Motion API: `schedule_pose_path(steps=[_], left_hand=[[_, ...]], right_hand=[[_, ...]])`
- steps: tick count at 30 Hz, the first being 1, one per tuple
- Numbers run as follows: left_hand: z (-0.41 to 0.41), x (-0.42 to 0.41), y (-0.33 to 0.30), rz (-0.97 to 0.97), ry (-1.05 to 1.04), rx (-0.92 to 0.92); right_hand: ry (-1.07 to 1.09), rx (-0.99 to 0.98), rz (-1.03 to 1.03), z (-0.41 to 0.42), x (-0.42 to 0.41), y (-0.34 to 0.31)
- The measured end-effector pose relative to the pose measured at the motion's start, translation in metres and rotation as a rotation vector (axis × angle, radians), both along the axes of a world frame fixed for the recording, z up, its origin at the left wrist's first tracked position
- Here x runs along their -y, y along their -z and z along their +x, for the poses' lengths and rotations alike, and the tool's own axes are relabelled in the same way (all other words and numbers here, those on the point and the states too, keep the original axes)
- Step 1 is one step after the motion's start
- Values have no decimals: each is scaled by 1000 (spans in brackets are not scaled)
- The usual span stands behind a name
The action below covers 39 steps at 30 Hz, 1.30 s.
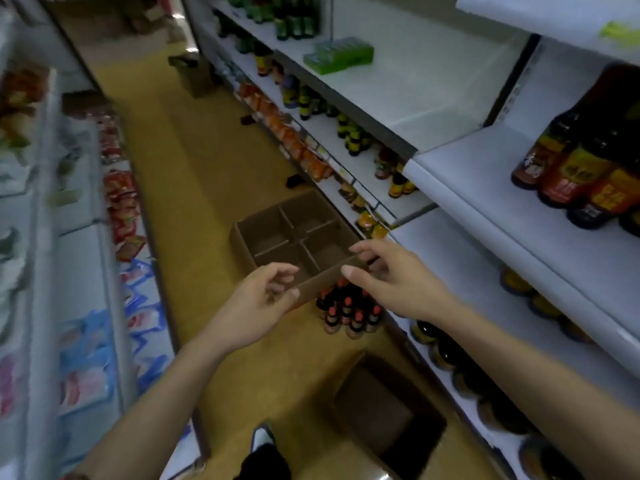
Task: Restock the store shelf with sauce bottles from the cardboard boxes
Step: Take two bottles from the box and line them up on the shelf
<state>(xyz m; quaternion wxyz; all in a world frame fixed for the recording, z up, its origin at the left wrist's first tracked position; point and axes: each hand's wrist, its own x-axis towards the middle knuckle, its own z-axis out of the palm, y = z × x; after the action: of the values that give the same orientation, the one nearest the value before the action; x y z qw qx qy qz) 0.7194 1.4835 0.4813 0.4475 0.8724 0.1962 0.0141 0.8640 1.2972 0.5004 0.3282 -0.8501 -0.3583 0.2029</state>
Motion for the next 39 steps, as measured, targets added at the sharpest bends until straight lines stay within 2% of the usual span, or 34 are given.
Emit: schedule_pose_path(steps=[5, 9, 13, 17, 25, 30, 33, 36, 39], left_hand=[[75, -57, 43, -27, 165, -81], [146, -67, 91, -54, 283, -181], [188, -74, 135, -113, 319, -276], [227, -90, 196, -154, 257, -338], [272, -96, 347, -159, 294, -467], [283, -96, 476, -92, 390, -493], [282, -99, 559, -152, 420, -531], [278, -101, 625, -100, 452, -494], [273, -94, 670, -178, 496, -441]], right_hand=[[217, -92, -11, 26, -30, 36], [387, -204, -42, 58, -24, 78], [435, -287, -88, 94, -35, 129], [403, -427, -138, 140, -62, 199], [453, -431, -228, 172, -85, 355], [521, -456, -267, 172, -89, 469], [507, -401, -313, 175, -90, 538], [545, -367, -287, 174, -87, 604], [556, -385, -310, 167, -85, 661]])
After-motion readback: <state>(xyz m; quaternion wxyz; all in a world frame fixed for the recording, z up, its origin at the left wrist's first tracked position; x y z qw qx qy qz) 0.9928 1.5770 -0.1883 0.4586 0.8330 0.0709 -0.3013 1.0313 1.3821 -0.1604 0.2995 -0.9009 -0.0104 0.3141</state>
